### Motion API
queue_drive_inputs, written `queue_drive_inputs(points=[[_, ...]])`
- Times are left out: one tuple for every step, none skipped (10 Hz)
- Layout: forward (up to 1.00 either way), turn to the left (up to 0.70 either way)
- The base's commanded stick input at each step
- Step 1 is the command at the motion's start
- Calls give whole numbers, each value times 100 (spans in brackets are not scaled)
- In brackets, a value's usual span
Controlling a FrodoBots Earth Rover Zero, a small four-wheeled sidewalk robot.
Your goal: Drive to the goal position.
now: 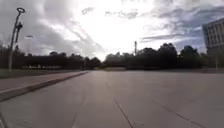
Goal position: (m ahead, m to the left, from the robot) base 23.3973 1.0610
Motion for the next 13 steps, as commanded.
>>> queue_drive_inputs(points=[[70, 0], [70, 0], [70, 0], [70, 0], [70, 0], [70, 0], [70, 0], [70, 0], [70, 0], [70, 0], [70, 0], [70, 29], [70, 35]])
